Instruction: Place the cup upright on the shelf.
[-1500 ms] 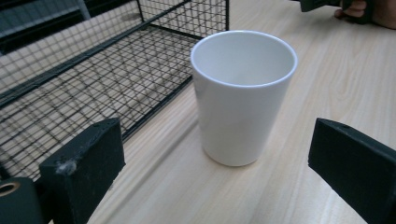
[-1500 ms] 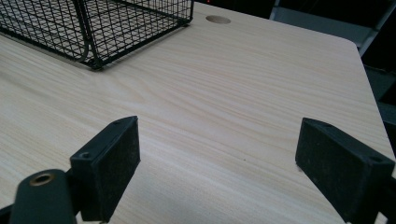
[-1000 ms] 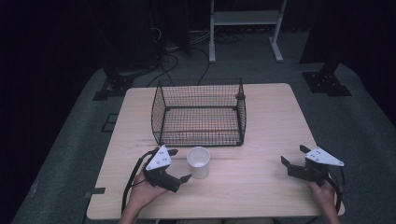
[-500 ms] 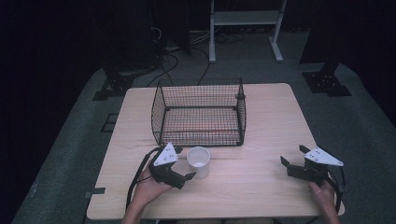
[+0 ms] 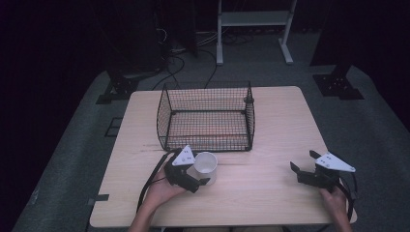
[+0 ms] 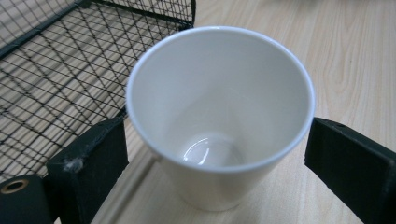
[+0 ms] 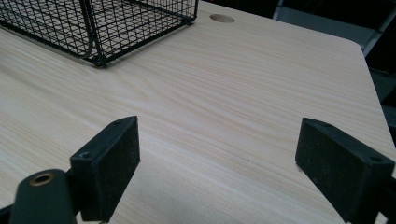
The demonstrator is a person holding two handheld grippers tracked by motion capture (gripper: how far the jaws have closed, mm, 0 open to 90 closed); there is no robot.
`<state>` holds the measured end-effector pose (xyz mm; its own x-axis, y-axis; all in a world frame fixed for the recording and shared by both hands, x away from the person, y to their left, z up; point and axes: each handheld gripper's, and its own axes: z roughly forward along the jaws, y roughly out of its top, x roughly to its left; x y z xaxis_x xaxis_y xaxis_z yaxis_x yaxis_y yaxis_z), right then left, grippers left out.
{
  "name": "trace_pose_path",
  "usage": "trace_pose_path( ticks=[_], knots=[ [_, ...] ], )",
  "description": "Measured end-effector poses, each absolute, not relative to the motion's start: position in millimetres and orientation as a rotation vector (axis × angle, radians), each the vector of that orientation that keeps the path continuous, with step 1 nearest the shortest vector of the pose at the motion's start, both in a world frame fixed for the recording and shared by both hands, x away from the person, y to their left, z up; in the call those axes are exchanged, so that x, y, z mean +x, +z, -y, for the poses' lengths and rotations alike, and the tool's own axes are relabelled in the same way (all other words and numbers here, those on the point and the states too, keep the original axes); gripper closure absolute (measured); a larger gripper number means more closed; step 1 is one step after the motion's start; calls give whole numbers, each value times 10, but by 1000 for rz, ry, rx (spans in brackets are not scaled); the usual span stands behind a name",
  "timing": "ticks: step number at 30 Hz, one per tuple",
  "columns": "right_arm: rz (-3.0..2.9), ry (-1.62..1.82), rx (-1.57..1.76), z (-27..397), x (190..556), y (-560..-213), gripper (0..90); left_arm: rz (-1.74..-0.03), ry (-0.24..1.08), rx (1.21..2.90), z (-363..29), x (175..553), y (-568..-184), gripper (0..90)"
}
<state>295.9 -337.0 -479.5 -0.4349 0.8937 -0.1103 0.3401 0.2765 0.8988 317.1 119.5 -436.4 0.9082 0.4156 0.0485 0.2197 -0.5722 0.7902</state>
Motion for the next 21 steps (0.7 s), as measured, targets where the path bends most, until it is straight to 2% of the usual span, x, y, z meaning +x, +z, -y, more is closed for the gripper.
trace_pose_path(
  ticks=[6, 16, 21],
  knots=[
    [-1921, 1121, 1105, 3365, 2958, -4796, 131, -452, 266, 2229, -1116, 3224, -4383, 55],
    [-1921, 1121, 1101, 3364, 2956, -4795, 131, -431, 235, 2247, -1068, 3275, -4346, 196],
    [-1921, 1121, 1100, 3363, 2955, -4795, 131, -431, 230, 2250, -1062, 3268, -4342, 204]
  ],
)
